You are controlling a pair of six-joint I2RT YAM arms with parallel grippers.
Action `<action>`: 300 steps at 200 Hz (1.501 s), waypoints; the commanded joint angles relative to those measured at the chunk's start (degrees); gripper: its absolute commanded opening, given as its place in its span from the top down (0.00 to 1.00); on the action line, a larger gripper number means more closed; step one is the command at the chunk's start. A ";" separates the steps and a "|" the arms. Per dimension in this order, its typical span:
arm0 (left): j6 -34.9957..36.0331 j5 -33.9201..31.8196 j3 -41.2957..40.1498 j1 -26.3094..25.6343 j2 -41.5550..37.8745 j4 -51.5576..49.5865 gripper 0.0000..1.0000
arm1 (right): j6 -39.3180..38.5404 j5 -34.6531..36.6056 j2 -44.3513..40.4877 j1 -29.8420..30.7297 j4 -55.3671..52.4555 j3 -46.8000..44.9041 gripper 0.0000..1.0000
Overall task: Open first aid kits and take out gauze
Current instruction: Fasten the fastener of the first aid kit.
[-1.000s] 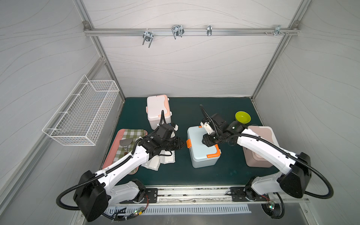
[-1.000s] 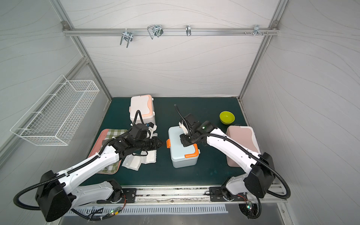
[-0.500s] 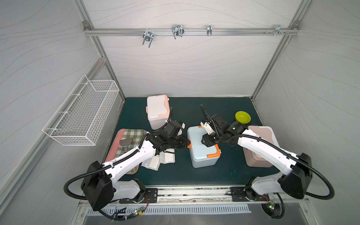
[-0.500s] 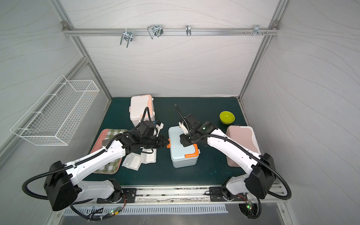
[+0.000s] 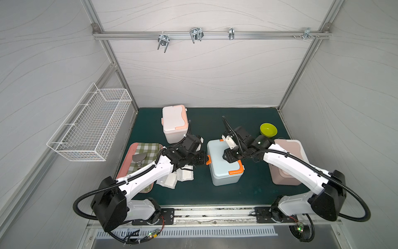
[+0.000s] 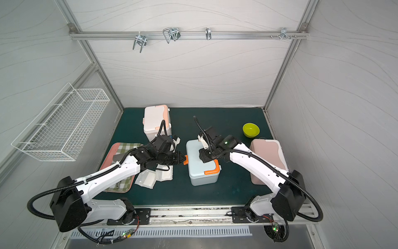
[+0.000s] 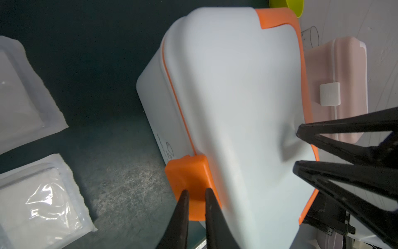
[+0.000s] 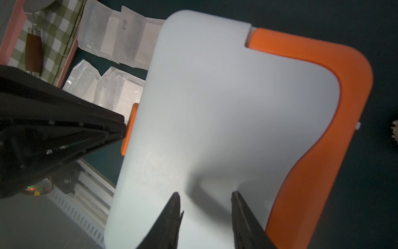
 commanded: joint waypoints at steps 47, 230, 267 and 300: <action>-1.09 -0.33 -1.01 -0.09 -1.32 2.82 0.81 | 0.67 -0.88 -3.20 -0.23 -1.86 -0.64 0.46; -4.83 8.45 -0.70 -0.09 3.26 12.24 0.27 | 5.79 -22.28 -17.47 -16.81 9.49 -20.38 0.23; -6.41 10.00 -0.36 -0.34 5.69 15.99 0.28 | 6.61 -23.04 -16.59 -16.81 11.29 -20.96 0.27; -7.47 10.78 0.33 -0.47 7.62 18.48 0.29 | 7.32 -23.34 -15.88 -16.81 12.49 -21.04 0.28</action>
